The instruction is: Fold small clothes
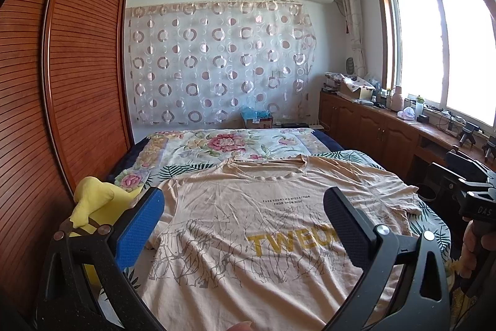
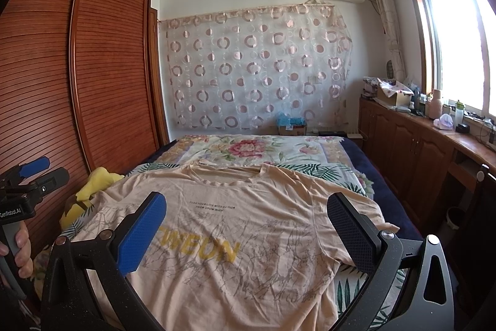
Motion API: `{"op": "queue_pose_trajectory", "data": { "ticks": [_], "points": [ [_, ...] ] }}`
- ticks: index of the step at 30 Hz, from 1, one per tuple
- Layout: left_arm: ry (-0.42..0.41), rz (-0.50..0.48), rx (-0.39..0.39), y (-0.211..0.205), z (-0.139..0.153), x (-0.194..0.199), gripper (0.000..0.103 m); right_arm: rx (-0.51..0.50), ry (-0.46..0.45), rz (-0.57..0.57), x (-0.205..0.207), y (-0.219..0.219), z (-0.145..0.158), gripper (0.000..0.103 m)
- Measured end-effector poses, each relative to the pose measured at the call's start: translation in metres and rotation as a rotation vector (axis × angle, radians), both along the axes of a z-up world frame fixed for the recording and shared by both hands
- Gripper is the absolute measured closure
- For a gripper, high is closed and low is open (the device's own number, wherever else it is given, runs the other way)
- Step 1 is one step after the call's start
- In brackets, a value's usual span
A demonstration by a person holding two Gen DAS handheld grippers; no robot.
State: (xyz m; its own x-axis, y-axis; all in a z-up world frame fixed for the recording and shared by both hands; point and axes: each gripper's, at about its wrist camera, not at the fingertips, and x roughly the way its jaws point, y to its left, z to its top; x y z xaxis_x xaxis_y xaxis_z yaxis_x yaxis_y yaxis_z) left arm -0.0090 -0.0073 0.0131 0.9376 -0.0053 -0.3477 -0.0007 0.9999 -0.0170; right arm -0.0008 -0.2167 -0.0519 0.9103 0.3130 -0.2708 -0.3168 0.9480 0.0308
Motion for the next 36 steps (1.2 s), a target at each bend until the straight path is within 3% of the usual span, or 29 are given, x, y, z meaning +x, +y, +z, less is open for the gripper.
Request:
{"op": "queue_pose_trajectory", "data": {
  "ticks": [19,20,24,36],
  "points": [
    [0.003,-0.002,-0.003,-0.002,0.003,-0.002,0.0,0.003,0.002,0.013,0.0,-0.001,-0.002,0.0],
    [0.004,-0.003,-0.002,-0.009,0.018,-0.007,0.0,0.003,0.004,0.016,0.001,0.0,-0.002,0.0],
    [0.027,0.002,-0.007,-0.008,0.023,-0.004,0.0,0.004,0.026,0.029,0.01,0.0,-0.005,0.0],
    [0.098,0.044,0.02,0.028,-0.008,0.034,0.0,-0.047,0.056,0.061,0.036,0.023,-0.009,0.0]
  ]
}}
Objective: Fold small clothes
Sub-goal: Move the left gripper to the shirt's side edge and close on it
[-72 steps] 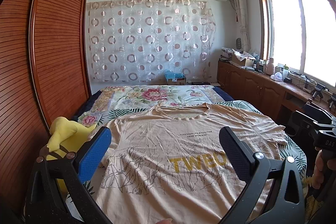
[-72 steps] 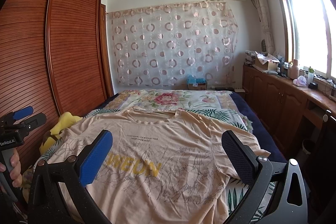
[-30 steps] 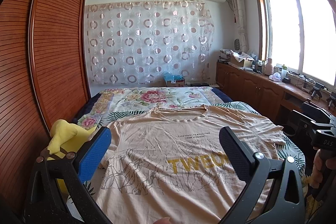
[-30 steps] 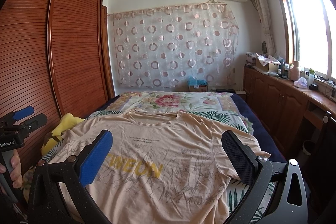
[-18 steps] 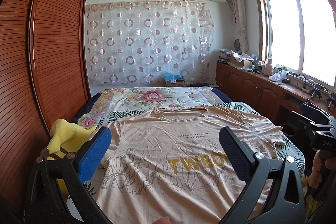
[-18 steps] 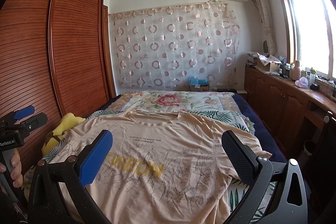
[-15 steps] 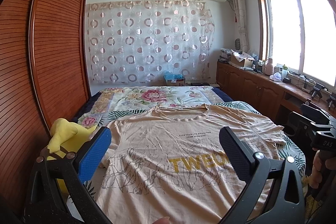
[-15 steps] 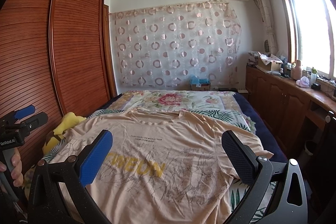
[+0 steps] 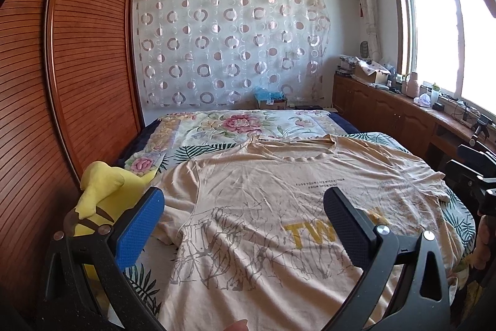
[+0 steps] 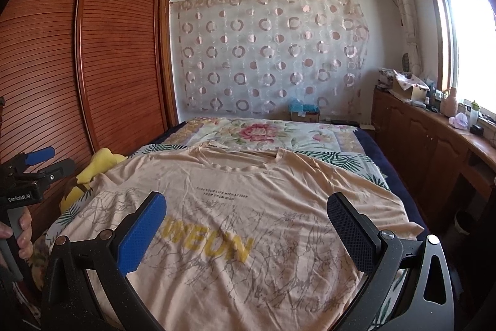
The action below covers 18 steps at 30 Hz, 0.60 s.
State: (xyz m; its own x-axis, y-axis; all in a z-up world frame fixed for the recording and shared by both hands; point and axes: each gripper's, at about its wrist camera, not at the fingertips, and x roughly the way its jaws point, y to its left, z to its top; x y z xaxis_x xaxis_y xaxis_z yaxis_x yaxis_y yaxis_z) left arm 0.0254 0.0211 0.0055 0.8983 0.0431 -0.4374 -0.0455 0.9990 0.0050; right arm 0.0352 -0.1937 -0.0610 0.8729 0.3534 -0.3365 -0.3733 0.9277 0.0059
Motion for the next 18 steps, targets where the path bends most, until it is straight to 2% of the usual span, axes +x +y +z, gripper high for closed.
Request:
{"op": "queue_pose_trajectory", "data": {
  "ticks": [8,14,18],
  "points": [
    [0.067,-0.008,0.002,0.031,-0.022,0.017,0.0,-0.006,0.018,0.05,0.013,0.008,0.0,0.0],
    [0.117,0.02,0.017,0.058,-0.041,0.031,0.0,-0.035,0.063,0.087,0.024,0.009,-0.007,0.0],
    [0.138,-0.003,-0.004,0.077,-0.053,0.041,0.0,-0.053,0.1,0.11,0.031,0.006,-0.012,0.0]
  ]
}}
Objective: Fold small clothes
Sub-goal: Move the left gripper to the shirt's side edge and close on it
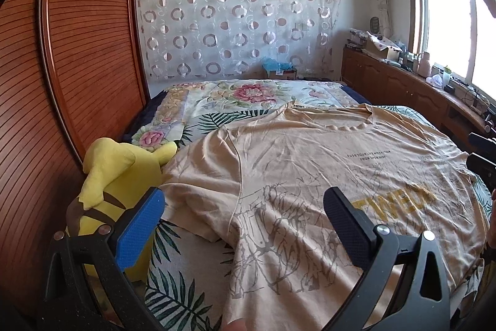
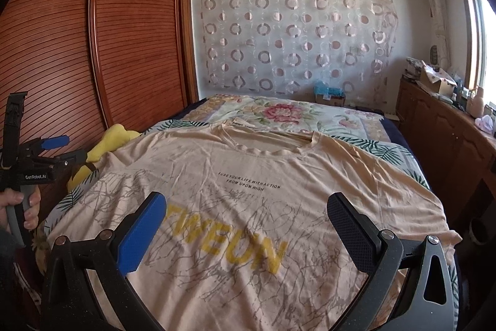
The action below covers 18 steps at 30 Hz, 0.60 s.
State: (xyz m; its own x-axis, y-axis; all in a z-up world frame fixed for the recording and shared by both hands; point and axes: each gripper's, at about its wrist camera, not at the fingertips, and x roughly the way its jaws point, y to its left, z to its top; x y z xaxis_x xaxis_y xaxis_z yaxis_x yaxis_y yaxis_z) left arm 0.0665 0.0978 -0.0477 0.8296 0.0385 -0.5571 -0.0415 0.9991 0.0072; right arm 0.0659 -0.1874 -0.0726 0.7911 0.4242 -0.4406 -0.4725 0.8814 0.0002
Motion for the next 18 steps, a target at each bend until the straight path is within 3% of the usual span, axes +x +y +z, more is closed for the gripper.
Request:
{"op": "queue_pose_trajectory", "data": {
  "ticks": [4,6,12,18],
  "points": [
    [0.053,-0.001,0.003,0.02,-0.013,0.016,0.001,-0.043,0.052,0.018,0.007,0.0,-0.008,0.0],
    [0.083,0.005,-0.017,0.033,-0.02,0.024,0.006,-0.06,0.078,0.032,0.008,0.001,-0.01,0.0],
    [0.175,0.055,-0.063,0.074,-0.04,0.05,0.026,-0.1,0.104,0.076,0.005,-0.001,0.001,0.0],
    [0.262,0.097,-0.169,0.112,-0.062,0.071,0.046,-0.11,0.108,0.121,0.008,0.005,0.005,0.0]
  ]
}}
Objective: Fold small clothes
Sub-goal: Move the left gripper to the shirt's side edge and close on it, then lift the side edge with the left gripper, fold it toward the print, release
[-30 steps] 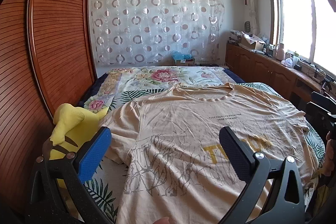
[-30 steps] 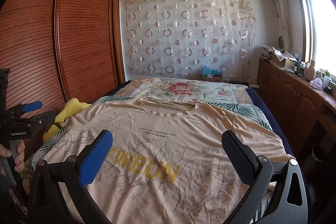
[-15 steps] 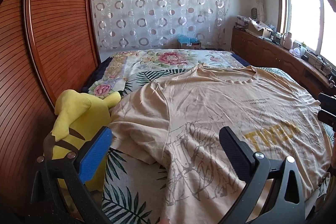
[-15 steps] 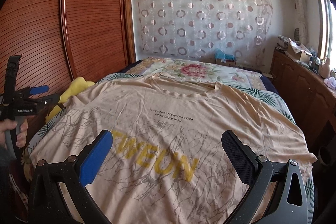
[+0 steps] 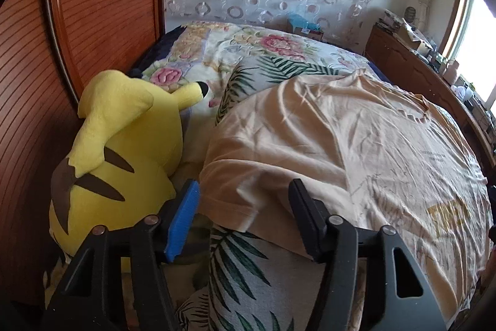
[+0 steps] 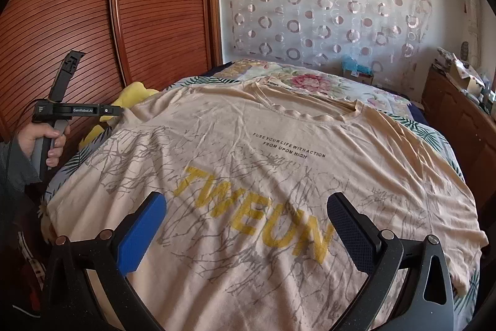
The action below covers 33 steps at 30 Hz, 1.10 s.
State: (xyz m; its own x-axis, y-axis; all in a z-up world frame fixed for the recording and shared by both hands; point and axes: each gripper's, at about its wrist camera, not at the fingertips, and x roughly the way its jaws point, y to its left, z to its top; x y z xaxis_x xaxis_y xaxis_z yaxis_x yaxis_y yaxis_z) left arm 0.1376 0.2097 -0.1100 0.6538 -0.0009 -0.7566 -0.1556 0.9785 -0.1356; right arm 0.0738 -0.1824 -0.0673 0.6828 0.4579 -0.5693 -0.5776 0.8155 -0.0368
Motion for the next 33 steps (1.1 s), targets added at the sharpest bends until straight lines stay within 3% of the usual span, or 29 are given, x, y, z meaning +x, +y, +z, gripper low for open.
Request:
{"op": "queue_pose_trajectory", "data": {
  "ticks": [3,7,9,11,14,20,27,33],
  "points": [
    [0.029,0.004,-0.038,0.008,-0.009,0.005,0.054,-0.002,-0.007,0.012,-0.001,0.001,0.002,0.0],
    [0.044,-0.018,-0.035,0.007,-0.013,0.007,0.062,0.0,-0.01,0.02,-0.004,-0.004,0.0,0.0],
    [0.051,-0.034,-0.02,0.003,-0.015,0.008,0.07,0.001,-0.009,0.017,-0.001,-0.005,-0.003,0.0],
    [0.042,-0.049,-0.009,0.003,-0.014,0.01,0.087,0.002,-0.009,0.013,0.005,0.002,-0.005,0.0],
    [0.024,-0.06,0.045,-0.002,-0.007,0.009,0.098,0.002,-0.008,0.007,0.009,0.007,-0.007,0.0],
    [-0.052,-0.088,0.099,-0.024,0.029,0.007,0.099,0.012,0.0,-0.001,0.01,0.007,-0.012,0.0],
    [-0.157,-0.232,0.137,-0.088,0.085,0.024,0.099,0.045,0.008,-0.026,0.01,-0.007,-0.01,0.0],
    [-0.201,-0.347,0.152,-0.144,0.111,0.027,0.096,0.062,-0.002,-0.049,0.009,-0.018,-0.011,0.0]
  ]
}}
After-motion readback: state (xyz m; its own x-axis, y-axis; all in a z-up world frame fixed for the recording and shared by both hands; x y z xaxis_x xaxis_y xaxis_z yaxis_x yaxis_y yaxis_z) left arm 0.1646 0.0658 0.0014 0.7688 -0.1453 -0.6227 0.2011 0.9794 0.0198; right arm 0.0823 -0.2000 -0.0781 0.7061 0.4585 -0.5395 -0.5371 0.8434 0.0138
